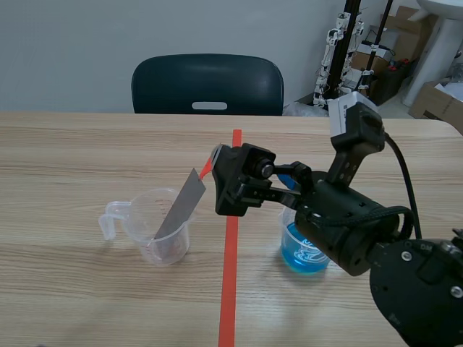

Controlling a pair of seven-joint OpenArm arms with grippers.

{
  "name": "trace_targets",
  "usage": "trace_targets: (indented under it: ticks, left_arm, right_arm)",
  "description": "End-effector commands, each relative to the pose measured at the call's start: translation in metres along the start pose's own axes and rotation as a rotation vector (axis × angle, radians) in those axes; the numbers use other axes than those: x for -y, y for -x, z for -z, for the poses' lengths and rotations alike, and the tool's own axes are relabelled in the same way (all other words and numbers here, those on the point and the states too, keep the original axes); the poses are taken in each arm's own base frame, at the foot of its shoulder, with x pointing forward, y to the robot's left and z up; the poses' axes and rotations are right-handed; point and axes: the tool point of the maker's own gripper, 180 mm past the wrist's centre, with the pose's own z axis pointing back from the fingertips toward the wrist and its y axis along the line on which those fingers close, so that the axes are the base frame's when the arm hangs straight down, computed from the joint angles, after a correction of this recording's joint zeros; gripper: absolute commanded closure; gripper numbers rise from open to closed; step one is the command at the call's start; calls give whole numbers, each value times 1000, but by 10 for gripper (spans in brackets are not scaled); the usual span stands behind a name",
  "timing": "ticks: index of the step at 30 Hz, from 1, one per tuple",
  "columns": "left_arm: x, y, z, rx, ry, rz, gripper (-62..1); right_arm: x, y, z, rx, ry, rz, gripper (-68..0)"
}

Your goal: Do the redox reaction experiment. lift the metal plate out of the left beaker

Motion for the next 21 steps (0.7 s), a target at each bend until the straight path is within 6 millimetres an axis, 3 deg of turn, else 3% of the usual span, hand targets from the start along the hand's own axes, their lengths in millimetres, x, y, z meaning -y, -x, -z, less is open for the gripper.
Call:
trace_targets:
  ticks: [1,14,21]
  left_arm:
    - [4,-2,6,20,30,5,-623]
    - [8,6,5,84,0,58,-623]
    - [6,17,1,56,-32,47,-623]
  right_arm:
    - [-12,-13,6,39,-38,-11,-679]
    - [-40,5,21,26,-10,-62,-679]
    - [-30,31,26,-31,29,-58,-679]
